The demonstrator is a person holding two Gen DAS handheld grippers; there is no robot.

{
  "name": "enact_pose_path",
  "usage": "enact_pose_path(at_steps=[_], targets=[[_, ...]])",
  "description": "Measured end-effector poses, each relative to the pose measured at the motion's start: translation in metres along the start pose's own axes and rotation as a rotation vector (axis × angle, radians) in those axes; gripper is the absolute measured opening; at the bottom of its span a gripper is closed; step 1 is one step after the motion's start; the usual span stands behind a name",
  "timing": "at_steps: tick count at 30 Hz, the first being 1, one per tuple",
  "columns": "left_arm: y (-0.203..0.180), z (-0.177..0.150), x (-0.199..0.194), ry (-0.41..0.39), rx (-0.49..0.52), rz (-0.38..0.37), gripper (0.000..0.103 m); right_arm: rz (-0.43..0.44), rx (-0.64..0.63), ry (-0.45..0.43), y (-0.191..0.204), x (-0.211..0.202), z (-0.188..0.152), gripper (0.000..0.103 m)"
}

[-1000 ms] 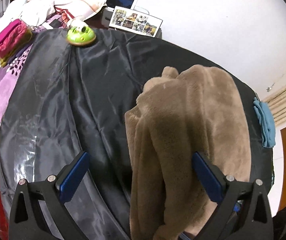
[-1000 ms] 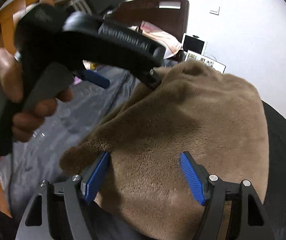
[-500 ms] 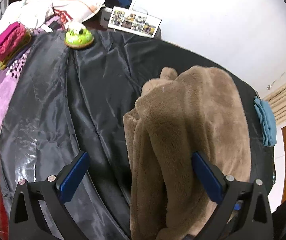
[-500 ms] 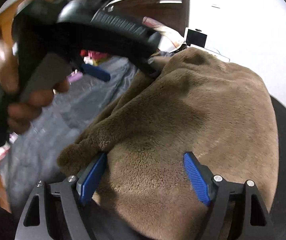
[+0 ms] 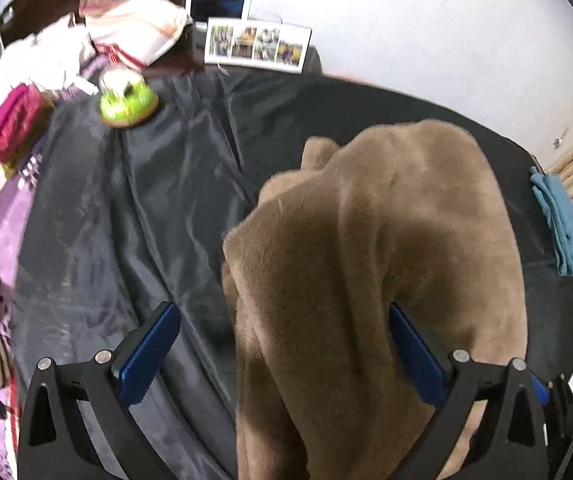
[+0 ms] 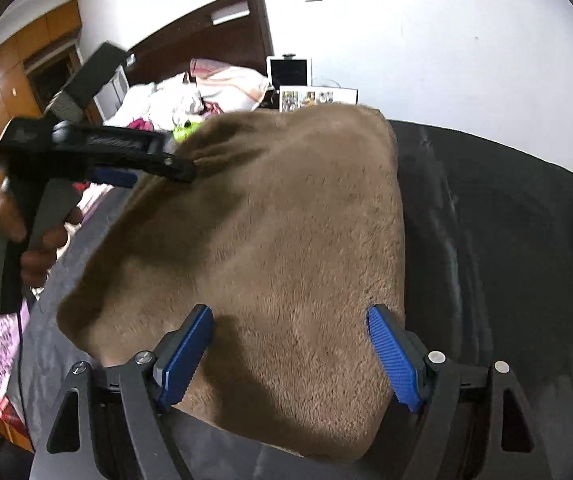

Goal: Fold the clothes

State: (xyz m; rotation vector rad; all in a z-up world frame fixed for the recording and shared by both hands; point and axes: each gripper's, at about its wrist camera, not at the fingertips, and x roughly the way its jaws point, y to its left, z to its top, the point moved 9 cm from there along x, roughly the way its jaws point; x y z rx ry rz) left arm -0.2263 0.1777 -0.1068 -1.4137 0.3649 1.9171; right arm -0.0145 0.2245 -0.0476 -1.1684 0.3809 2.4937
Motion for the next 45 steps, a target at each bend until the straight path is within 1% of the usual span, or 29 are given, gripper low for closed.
enact_pose_path(at_steps=[4, 7, 10, 12, 16, 18, 22, 24, 29, 37, 40, 45], targets=[[0.006, -0.003, 0.011, 0.025, -0.013, -0.018, 0.103, -0.008, -0.031, 0.016, 0.004, -0.001, -0.005, 0.084], [0.012, -0.006, 0.017, 0.045, -0.041, -0.064, 0.103, 0.016, -0.015, 0.021, 0.004, -0.003, -0.004, 0.086], [0.02, -0.009, 0.015, 0.06, -0.11, -0.147, 0.103, 0.1, 0.021, 0.035, 0.0, -0.011, -0.001, 0.09], [0.024, -0.009, 0.011, 0.057, -0.125, -0.169, 0.103, 0.146, 0.082, 0.035, -0.012, -0.018, 0.004, 0.09], [0.024, -0.009, 0.005, 0.048, -0.11, -0.197, 0.103, 0.139, 0.216, 0.013, -0.055, -0.02, 0.027, 0.09], [0.02, -0.01, 0.005, 0.049, -0.099, -0.215, 0.103, 0.14, 0.247, 0.008, -0.069, -0.015, 0.038, 0.09], [0.012, -0.013, 0.013, 0.081, -0.081, -0.233, 0.103, 0.204, 0.27, 0.046, -0.078, -0.005, 0.046, 0.09], [0.006, -0.011, 0.014, 0.087, -0.078, -0.242, 0.103, 0.24, 0.279, 0.072, -0.079, 0.005, 0.045, 0.09], [0.009, -0.012, 0.019, 0.108, -0.085, -0.28, 0.103, 0.328, 0.326, 0.139, -0.082, 0.029, 0.035, 0.09], [0.013, -0.014, 0.027, 0.136, -0.137, -0.375, 0.103, 0.503, 0.456, 0.224, -0.087, 0.058, 0.021, 0.091], [0.014, -0.014, 0.028, 0.14, -0.146, -0.404, 0.103, 0.535, 0.459, 0.237, -0.087, 0.062, 0.019, 0.091], [0.011, -0.013, 0.027, 0.138, -0.119, -0.395, 0.103, 0.566, 0.454, 0.249, -0.085, 0.067, 0.018, 0.092]])
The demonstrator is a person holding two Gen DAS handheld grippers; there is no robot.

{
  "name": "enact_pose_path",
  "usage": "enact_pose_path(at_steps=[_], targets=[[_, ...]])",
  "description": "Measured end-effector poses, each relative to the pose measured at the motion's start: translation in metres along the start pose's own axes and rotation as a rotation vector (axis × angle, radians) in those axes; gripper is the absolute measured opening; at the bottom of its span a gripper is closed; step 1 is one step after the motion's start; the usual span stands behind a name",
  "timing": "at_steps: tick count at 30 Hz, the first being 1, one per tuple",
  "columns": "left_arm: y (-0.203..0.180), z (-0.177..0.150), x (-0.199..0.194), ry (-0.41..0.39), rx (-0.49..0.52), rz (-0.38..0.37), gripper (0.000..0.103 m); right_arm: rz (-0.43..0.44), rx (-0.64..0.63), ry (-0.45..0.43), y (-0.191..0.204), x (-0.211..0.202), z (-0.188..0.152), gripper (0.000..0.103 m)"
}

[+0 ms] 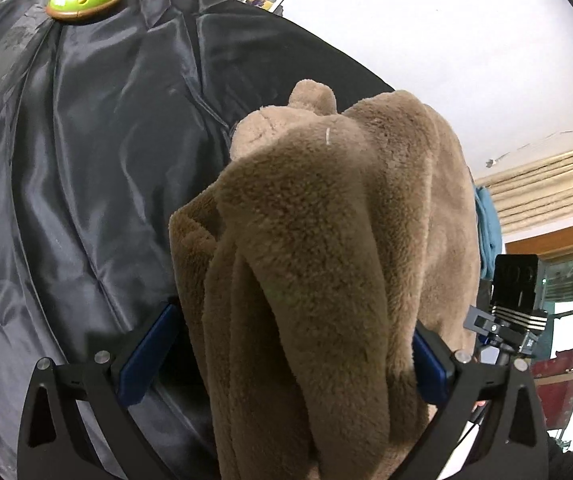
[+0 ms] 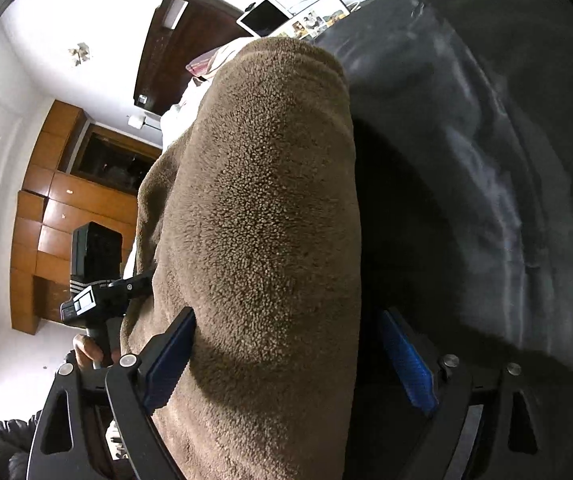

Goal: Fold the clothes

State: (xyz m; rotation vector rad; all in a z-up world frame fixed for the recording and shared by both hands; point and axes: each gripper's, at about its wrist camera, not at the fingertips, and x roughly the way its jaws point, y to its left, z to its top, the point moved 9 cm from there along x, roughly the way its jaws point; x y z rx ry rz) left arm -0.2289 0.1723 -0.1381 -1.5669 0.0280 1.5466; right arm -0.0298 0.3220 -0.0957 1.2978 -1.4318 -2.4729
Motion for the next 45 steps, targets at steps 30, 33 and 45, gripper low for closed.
enact_pose_path(at_steps=[30, 33, 45], targets=[[-0.05, -0.008, -0.02, 0.019, 0.078, -0.109, 0.058, -0.093, -0.16, -0.054, 0.058, -0.017, -0.004, 0.05], [-0.065, -0.011, -0.024, 0.003, 0.084, -0.125, 0.057, -0.132, -0.214, -0.084, 0.071, -0.034, -0.004, 0.05], [-0.152, -0.024, -0.027, -0.051, 0.111, -0.131, 0.057, -0.151, -0.271, -0.167, 0.067, -0.114, -0.01, 0.05]])
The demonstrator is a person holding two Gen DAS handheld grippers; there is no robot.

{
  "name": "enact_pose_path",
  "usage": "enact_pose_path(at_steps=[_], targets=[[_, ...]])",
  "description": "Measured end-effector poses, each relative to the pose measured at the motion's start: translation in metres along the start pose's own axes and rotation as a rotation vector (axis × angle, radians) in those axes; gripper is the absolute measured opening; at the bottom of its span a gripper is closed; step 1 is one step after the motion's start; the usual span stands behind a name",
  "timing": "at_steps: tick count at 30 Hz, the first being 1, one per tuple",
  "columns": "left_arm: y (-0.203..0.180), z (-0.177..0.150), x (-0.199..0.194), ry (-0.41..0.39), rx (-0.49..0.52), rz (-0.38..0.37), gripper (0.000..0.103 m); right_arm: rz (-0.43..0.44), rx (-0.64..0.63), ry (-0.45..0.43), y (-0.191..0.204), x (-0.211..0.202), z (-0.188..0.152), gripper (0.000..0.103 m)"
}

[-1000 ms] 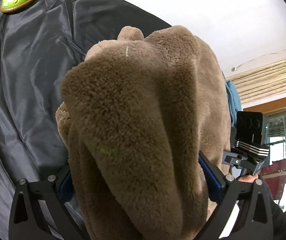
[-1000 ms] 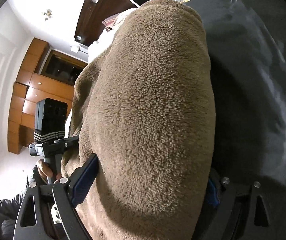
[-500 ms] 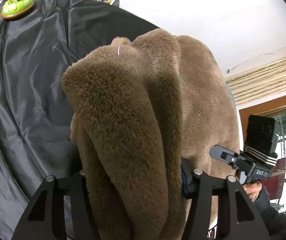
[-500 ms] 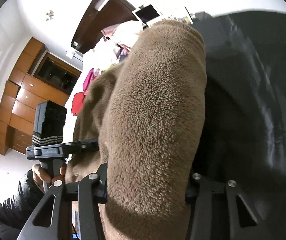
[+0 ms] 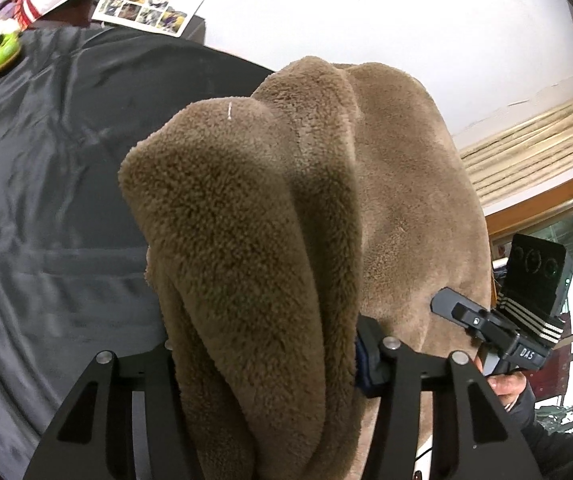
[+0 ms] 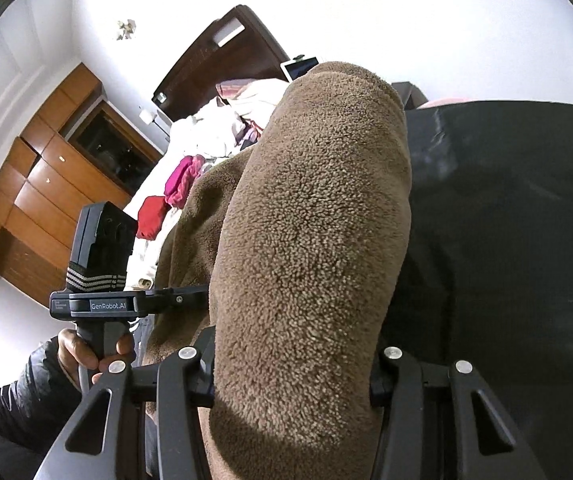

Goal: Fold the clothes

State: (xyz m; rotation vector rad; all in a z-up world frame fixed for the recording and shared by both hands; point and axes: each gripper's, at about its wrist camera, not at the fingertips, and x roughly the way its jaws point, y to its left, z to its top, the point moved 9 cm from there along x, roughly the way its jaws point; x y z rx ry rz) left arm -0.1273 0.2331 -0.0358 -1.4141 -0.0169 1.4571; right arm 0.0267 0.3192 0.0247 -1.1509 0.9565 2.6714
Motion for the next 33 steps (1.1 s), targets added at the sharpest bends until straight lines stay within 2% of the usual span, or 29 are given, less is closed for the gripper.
enact_pose_path(at_steps=[7, 13, 22, 26, 33], targets=[[-0.087, 0.002, 0.038, -0.018, 0.01, 0.008, 0.057, 0.012, -0.003, -0.036, -0.047, -0.066, 0.002, 0.05], [-0.181, 0.011, 0.094, -0.022, 0.045, -0.016, 0.057, -0.003, 0.004, -0.076, -0.119, -0.148, 0.001, 0.05], [-0.314, 0.038, 0.18, -0.008, 0.116, -0.07, 0.057, -0.103, 0.024, -0.155, -0.214, -0.254, 0.019, 0.05], [-0.356, 0.055, 0.21, -0.005, 0.144, -0.076, 0.057, -0.14, 0.033, -0.188, -0.256, -0.293, 0.03, 0.05], [-0.405, 0.083, 0.263, 0.015, 0.17, -0.055, 0.057, -0.19, 0.053, -0.218, -0.319, -0.329, 0.052, 0.05]])
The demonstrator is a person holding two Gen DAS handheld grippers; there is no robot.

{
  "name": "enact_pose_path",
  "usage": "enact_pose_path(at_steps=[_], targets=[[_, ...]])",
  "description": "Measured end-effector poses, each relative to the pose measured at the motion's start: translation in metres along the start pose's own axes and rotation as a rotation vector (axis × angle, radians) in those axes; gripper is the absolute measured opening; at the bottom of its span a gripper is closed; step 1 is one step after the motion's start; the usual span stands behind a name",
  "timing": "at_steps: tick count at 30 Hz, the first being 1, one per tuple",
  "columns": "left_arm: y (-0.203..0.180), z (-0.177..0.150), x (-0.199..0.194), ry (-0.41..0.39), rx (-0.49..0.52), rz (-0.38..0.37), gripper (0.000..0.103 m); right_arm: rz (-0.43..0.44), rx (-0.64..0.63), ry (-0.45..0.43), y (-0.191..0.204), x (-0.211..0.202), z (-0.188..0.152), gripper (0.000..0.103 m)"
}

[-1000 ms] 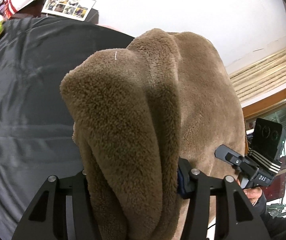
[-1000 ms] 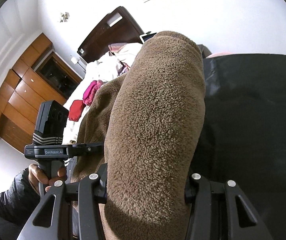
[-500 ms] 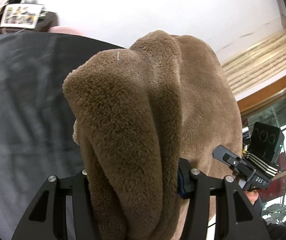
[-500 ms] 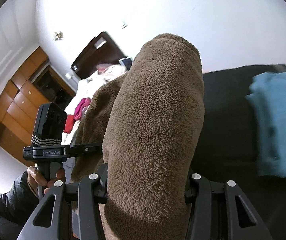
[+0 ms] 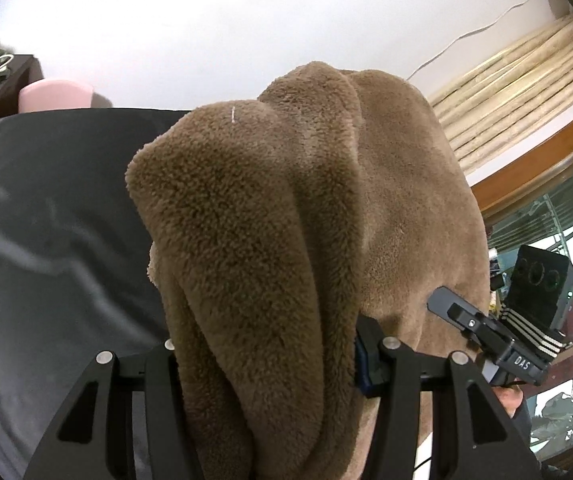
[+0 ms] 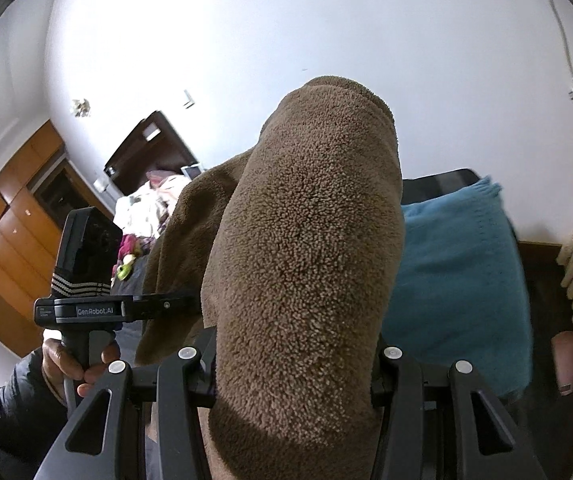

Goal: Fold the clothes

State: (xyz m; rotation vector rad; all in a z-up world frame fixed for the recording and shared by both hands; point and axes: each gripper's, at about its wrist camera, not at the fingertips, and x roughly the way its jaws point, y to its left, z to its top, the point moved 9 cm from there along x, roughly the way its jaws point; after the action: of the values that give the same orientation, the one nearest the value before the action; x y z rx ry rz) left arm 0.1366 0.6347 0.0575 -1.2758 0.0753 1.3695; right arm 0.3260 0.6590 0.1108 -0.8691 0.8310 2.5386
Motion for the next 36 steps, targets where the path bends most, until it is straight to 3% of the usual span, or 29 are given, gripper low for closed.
enact_pose_path(at_steps=[12, 20, 27, 36], targets=[[-0.015, 0.034, 0.067, 0.042, -0.027, 0.047, 0.057, -0.048, 0.029, 0.032, -0.081, 0.023, 0.029, 0.05], [-0.011, 0.039, 0.096, 0.073, -0.029, 0.082, 0.057, -0.081, 0.052, 0.082, -0.125, 0.05, 0.027, 0.05], [0.011, 0.051, 0.089, 0.087, -0.009, 0.108, 0.074, -0.11, 0.066, 0.093, -0.148, 0.061, 0.016, 0.051], [0.014, 0.053, 0.068, 0.084, -0.007, 0.147, 0.084, -0.245, 0.006, 0.074, -0.141, 0.052, 0.02, 0.067]])
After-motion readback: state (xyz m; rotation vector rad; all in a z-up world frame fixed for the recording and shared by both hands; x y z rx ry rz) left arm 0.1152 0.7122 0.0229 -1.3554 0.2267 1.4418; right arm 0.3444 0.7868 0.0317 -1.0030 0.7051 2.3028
